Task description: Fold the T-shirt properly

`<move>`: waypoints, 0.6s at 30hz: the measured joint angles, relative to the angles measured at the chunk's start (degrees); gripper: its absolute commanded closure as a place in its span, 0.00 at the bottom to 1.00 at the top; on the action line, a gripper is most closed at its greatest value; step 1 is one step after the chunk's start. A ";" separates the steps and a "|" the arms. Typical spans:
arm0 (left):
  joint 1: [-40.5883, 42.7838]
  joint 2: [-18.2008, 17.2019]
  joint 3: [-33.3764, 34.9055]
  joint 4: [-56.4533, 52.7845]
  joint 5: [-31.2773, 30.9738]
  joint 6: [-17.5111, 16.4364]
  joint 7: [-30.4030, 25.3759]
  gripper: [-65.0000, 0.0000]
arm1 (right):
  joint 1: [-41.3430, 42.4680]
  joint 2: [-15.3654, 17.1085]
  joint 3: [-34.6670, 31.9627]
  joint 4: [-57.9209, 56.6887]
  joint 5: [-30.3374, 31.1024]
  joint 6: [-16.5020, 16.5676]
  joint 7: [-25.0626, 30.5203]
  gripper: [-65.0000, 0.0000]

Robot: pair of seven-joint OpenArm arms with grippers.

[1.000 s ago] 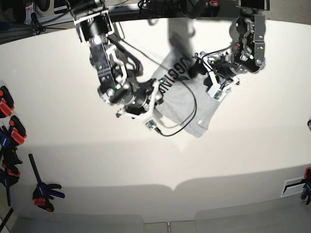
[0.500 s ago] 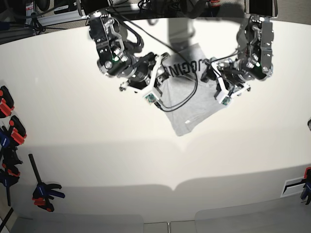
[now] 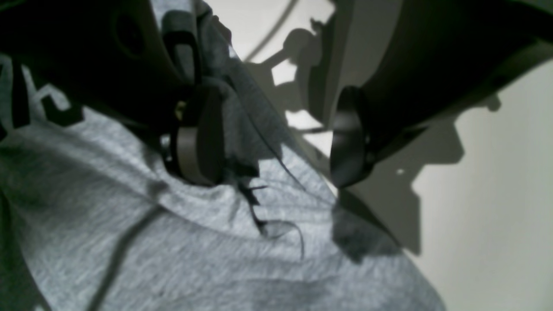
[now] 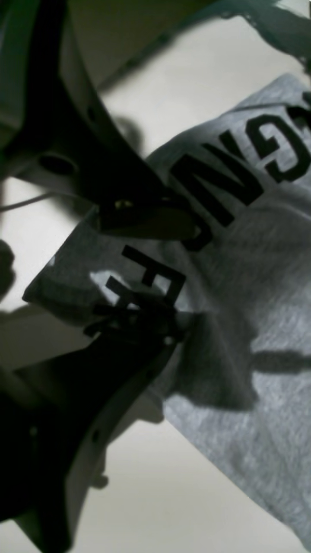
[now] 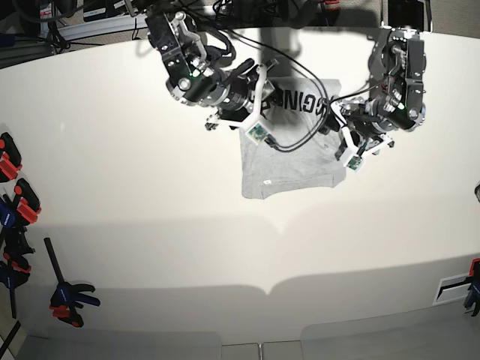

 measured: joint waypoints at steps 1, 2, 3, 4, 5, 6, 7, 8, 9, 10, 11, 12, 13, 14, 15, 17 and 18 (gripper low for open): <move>-0.02 -0.11 0.00 0.00 0.00 0.00 0.20 0.45 | 0.02 0.00 0.00 0.00 -1.07 -0.02 0.00 0.60; -0.02 -0.24 0.00 0.00 -0.09 0.02 1.09 0.45 | 0.00 0.00 0.02 0.02 -1.57 -0.02 -0.02 0.60; -0.04 -0.28 0.00 0.37 -0.44 0.04 3.58 0.45 | 0.00 0.00 0.00 0.26 -2.56 -0.09 -0.37 0.60; 0.02 -0.50 0.00 1.07 -0.46 0.17 5.44 0.45 | 0.00 0.00 0.00 0.63 -2.73 -0.11 -1.20 0.60; 0.13 -0.76 0.00 2.01 -1.36 0.28 7.23 0.45 | -0.02 0.04 0.02 1.22 -3.21 -0.11 -1.44 0.60; 0.15 -1.20 0.00 3.32 -1.60 0.22 8.11 0.45 | -0.02 0.02 0.02 2.05 -4.02 -0.11 -1.88 0.60; 0.15 -1.49 0.00 4.94 -1.84 0.52 8.39 0.45 | -0.02 0.04 0.02 3.04 -4.39 -0.09 -2.19 0.60; 0.13 -1.99 0.00 6.71 -2.29 0.90 8.63 0.45 | -0.02 0.09 0.02 4.37 -4.35 -0.13 -2.40 0.60; -0.02 -2.43 0.00 8.55 -3.39 1.66 8.76 0.45 | -0.02 0.15 0.02 5.97 -4.35 -0.13 -2.86 0.60; -0.04 -2.91 0.00 10.43 -4.15 2.97 8.70 0.45 | 0.00 0.11 0.02 7.54 -4.37 -0.13 -3.26 0.60; -0.11 -3.56 0.02 12.15 -4.55 3.80 8.59 0.45 | 0.00 0.11 0.02 9.07 -4.26 -0.15 -3.78 0.60; -0.13 -4.44 0.02 13.62 -4.85 4.87 8.59 0.45 | 0.00 0.13 0.13 10.47 -4.09 -0.13 -4.94 0.60; -0.11 -5.38 0.02 14.88 -4.79 6.08 8.61 0.45 | -0.02 0.17 0.46 11.65 -4.00 -0.11 -5.90 0.60; 0.04 -6.43 0.00 15.93 -4.74 6.80 8.66 0.45 | -0.04 0.44 0.98 12.70 -3.89 -0.11 -6.36 0.60; 0.24 -7.52 0.00 16.81 -4.74 7.85 8.63 0.45 | -0.02 1.03 1.70 13.75 -3.67 -0.11 -6.88 0.60; 0.96 -9.51 0.02 17.86 -4.76 10.03 8.83 0.45 | -0.04 2.45 3.76 15.56 -3.72 -0.55 -7.37 0.60; 1.70 -10.49 0.02 18.38 -4.81 11.50 8.59 0.45 | -0.22 3.34 5.11 16.26 -3.72 -0.83 -7.74 0.60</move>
